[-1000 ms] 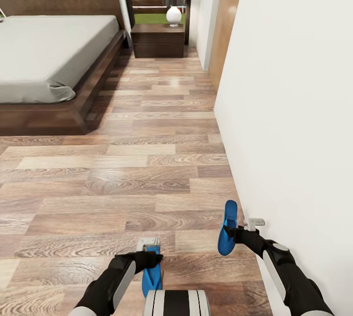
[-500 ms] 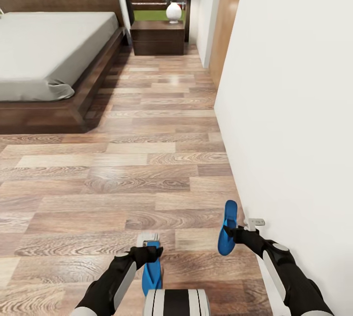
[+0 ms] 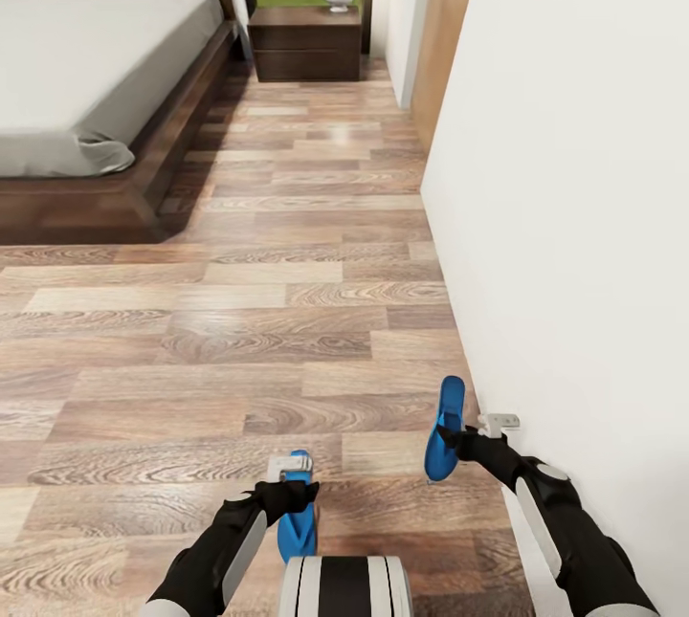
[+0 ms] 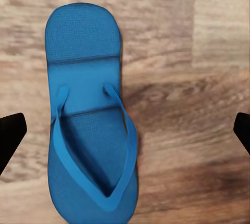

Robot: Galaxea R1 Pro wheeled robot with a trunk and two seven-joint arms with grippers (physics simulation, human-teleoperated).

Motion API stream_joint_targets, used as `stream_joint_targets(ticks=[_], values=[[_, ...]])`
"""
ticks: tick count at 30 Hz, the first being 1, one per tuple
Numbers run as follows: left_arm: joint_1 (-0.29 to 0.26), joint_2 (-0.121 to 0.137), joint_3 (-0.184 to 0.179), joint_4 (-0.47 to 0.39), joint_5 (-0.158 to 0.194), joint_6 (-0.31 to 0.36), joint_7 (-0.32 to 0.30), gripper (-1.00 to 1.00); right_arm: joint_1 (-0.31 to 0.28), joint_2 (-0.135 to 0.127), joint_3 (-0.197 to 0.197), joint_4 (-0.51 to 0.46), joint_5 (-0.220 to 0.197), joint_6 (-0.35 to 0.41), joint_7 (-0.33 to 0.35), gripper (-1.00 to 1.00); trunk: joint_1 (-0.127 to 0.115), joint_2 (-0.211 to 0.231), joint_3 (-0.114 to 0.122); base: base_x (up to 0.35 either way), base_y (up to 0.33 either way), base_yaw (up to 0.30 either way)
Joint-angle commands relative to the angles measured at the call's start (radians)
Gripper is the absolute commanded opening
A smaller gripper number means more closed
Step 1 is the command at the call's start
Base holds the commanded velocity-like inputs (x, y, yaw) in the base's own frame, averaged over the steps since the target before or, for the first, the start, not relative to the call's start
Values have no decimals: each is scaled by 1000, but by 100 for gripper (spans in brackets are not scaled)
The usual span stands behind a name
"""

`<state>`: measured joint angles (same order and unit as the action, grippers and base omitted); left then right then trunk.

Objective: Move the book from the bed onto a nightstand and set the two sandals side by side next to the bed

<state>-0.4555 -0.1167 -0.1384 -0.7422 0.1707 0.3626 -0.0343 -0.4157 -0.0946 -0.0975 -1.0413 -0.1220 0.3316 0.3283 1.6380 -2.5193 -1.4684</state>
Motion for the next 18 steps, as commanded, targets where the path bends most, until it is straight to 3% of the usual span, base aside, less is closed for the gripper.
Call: stream_joint_targets(ticks=[1, 12, 15, 18], values=[[0, 0, -1, -2, 8, 6, 1, 100, 0, 0, -2, -9, -11, 12, 2, -100, 0, 0, -5, 0, 0, 0], [0, 0, -3, -3, 11, 7, 1, 100, 0, 6, 1, -32, -25, 20, 0, -100, 1, -1, -12, 0, 0, 0], [0, 0, -3, -2, 12, 7, 1, 100, 0, 57, 0, -30, -23, 14, -4, -100, 1, -1, -12, 0, 0, 0], [0, 0, -3, -2, 12, 7, 1, 100, 0, 70, 0, -29, -25, 11, -3, -100, 1, -1, -12, 0, 0, 0]])
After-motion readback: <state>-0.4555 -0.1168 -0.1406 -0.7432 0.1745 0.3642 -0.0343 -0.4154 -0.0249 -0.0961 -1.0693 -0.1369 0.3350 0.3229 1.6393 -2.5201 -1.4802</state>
